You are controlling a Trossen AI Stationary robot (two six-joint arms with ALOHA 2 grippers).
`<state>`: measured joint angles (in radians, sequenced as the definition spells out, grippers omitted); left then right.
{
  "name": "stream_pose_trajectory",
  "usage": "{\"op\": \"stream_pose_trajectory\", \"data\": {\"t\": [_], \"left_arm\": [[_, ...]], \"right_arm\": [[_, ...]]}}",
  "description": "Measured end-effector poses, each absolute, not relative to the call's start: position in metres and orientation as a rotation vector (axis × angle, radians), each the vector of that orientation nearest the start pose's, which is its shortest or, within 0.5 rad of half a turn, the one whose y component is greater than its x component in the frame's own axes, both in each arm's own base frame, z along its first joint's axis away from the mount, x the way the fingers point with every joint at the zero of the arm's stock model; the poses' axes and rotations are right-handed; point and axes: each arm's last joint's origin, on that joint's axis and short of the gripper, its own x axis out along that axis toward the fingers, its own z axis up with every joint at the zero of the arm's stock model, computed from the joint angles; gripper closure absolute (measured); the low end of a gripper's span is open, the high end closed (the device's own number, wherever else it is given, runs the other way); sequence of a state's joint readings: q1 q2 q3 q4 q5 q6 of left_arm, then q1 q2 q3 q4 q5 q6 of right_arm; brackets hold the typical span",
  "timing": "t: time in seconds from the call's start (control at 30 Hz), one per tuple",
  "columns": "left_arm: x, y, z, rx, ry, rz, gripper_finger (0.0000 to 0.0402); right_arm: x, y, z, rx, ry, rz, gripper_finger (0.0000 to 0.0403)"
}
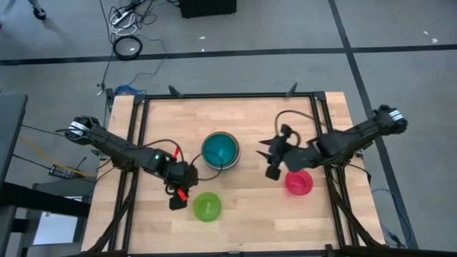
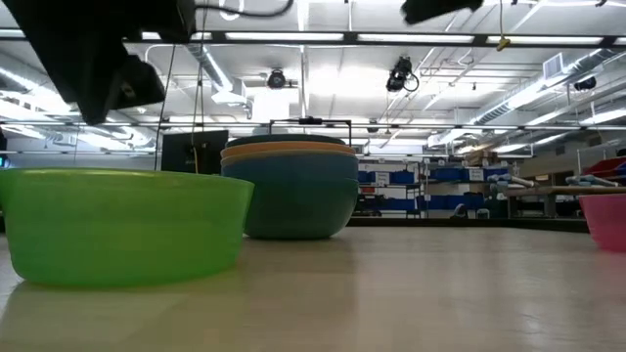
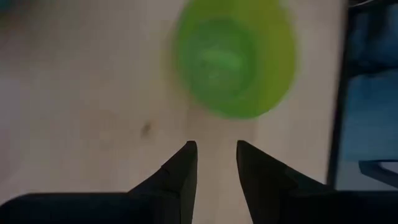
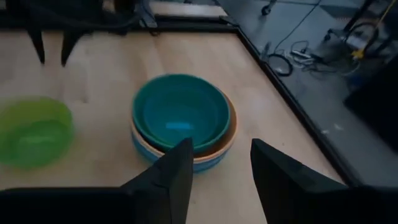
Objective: Nest bowls inside each other
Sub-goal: Stack the green bowl on top of the blue bowl
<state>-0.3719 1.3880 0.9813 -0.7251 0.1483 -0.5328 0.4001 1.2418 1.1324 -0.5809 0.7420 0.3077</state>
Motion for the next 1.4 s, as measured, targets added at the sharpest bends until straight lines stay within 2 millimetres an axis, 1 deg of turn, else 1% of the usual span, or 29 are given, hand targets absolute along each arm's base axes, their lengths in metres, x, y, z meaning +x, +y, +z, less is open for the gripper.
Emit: {"op": "stream_pose_trajectory", "data": {"t": [0.1, 0.2, 0.3, 0.4, 0.5, 0.6, 0.73, 0.83, 1.0, 1.17, 1.4], "left_arm": [[0.243, -0.105, 0.234, -0.310, 1.182, -0.151, 0.0281], [0.249, -0.105, 0.233, -0.308, 1.124, -0.093, 0.0281], [0.258, -0.104, 0.227, -0.346, 1.095, -0.016, 0.0281], [0.265, -0.105, 0.216, -0.443, 1.110, 0.071, 0.0281], [0.274, -0.109, 0.212, -0.545, 1.068, 0.113, 0.0281], [0.278, -0.112, 0.208, -0.620, 1.045, 0.163, 0.0281], [0.279, -0.113, 0.199, -0.704, 1.023, 0.328, 0.0281], [0.284, -0.116, 0.192, -0.760, 0.996, 0.388, 0.0281], [0.291, -0.124, 0.180, -0.828, 0.991, 0.396, 0.0281], [0.293, -0.129, 0.176, -0.840, 1.028, 0.376, 0.0281], [0.294, -0.134, 0.157, -0.822, 1.118, 0.381, 0.0285]], "right_arm": [[0.225, 0.081, 0.339, -0.007, 0.499, -0.407, 0.0256], [0.219, 0.082, 0.342, 0.023, 0.488, -0.400, 0.0258], [0.220, 0.083, 0.340, 0.008, 0.500, -0.397, 0.0258], [0.222, 0.084, 0.335, -0.010, 0.530, -0.395, 0.0259], [0.222, 0.084, 0.332, -0.038, 0.560, -0.398, 0.0259], [0.224, 0.083, 0.328, -0.068, 0.592, -0.397, 0.0259], [0.224, 0.084, 0.324, -0.120, 0.629, -0.387, 0.0259], [0.225, 0.085, 0.322, -0.155, 0.656, -0.352, 0.0259], [0.223, 0.087, 0.320, -0.189, 0.705, -0.281, 0.0259], [0.221, 0.092, 0.319, -0.209, 0.715, -0.235, 0.0259], [0.218, 0.099, 0.319, -0.207, 0.706, -0.215, 0.0259]]}}
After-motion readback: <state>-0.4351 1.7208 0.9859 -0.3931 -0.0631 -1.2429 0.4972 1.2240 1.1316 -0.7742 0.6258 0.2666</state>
